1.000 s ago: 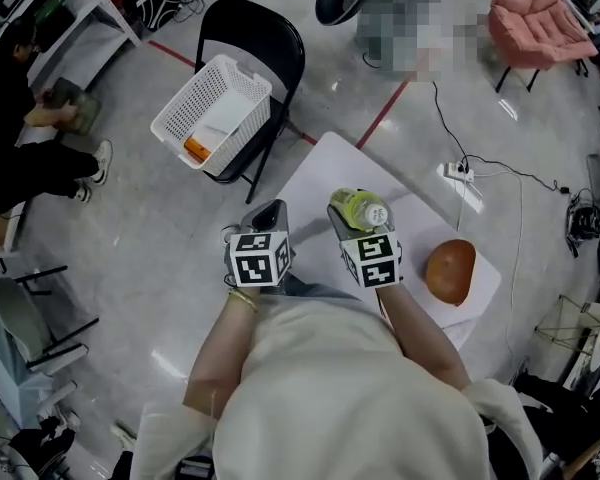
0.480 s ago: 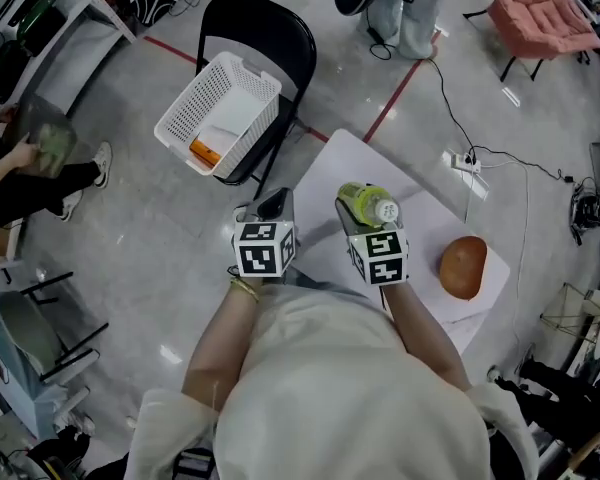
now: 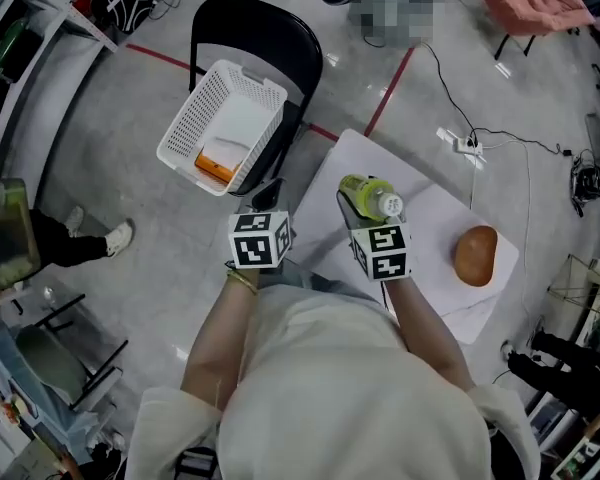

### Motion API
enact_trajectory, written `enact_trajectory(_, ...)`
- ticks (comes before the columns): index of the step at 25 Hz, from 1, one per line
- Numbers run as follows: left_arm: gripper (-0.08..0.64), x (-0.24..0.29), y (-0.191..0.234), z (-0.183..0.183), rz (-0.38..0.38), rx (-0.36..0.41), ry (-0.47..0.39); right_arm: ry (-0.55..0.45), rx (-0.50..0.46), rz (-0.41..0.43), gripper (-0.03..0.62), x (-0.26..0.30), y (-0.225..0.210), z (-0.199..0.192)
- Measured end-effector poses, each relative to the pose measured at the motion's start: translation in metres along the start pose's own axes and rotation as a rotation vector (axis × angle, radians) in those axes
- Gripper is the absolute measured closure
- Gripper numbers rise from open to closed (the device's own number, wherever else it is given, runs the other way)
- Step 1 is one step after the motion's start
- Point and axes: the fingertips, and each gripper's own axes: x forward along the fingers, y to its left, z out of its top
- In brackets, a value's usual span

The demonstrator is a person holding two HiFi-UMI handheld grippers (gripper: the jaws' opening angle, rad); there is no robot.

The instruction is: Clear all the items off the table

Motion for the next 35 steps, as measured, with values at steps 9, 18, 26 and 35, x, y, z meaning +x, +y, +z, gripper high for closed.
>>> enact_trajectory(9,0.551,0.011,0.056,0.021,-0.030,0.021,0.032,0.005,0.017,-0.003,0.318,0.049,0.040,0.037)
enact_trajectory(18,0.551,0.019,0.111,0.044,-0.026,-0.004,0.053,0.017,0.008,0.034,0.317,0.100,0.076,0.073)
enact_trajectory(26,0.552,0.031,0.161,0.054,-0.012,-0.035,0.072,0.052,-0.002,0.057,0.316,0.154,0.100,0.087)
enact_trajectory(35,0.552,0.048,0.211,0.062,0.001,-0.055,0.086,0.081,-0.001,0.071,0.316,0.212,0.124,0.103)
